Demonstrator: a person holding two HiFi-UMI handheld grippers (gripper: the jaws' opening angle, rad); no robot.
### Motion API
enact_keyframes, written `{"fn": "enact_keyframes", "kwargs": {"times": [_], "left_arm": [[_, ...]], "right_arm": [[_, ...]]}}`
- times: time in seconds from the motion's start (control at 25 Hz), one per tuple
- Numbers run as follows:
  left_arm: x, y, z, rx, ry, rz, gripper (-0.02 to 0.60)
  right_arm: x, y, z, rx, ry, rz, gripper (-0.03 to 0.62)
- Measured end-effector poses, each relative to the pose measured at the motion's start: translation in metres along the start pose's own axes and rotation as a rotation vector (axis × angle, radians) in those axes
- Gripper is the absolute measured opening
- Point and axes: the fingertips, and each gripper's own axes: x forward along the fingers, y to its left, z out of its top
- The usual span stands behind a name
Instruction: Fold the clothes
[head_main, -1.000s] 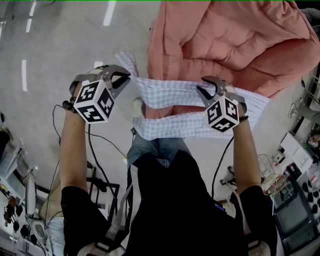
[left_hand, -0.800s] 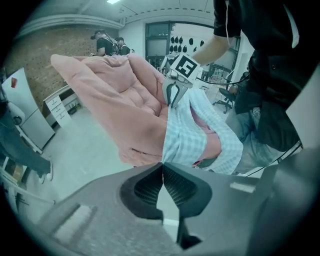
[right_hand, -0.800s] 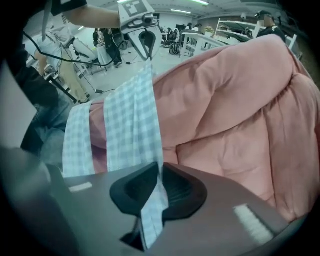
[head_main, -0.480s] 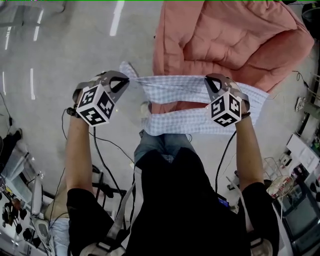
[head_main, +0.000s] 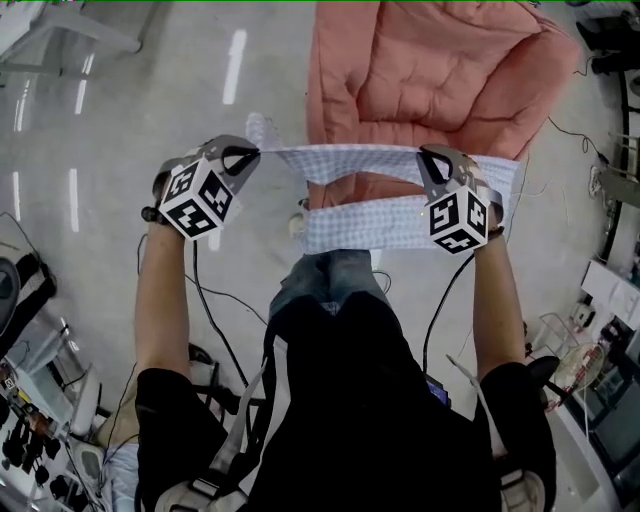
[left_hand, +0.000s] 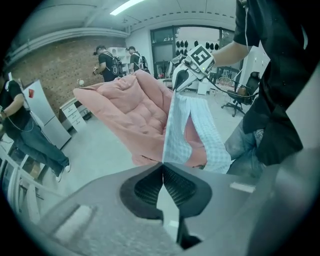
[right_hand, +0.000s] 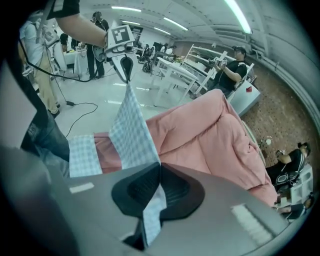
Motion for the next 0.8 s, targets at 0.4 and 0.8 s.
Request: {"fn": "enact_keyframes", "kwargs": {"times": [0.4,0.8], "left_arm": [[-0.049,-0.091,-0.027,-0.048,-0.009,0.073,0.011],[-0.035,-0.206,-0.069,-0.22,0.007,0.186,0.011]], "right_arm": [[-0.076,0.088,0.003,-0.051,-0.069,0.014,0.008],[-0.11,0.187,-0.032,-0.182,-0.149,0.091,0.006]]}}
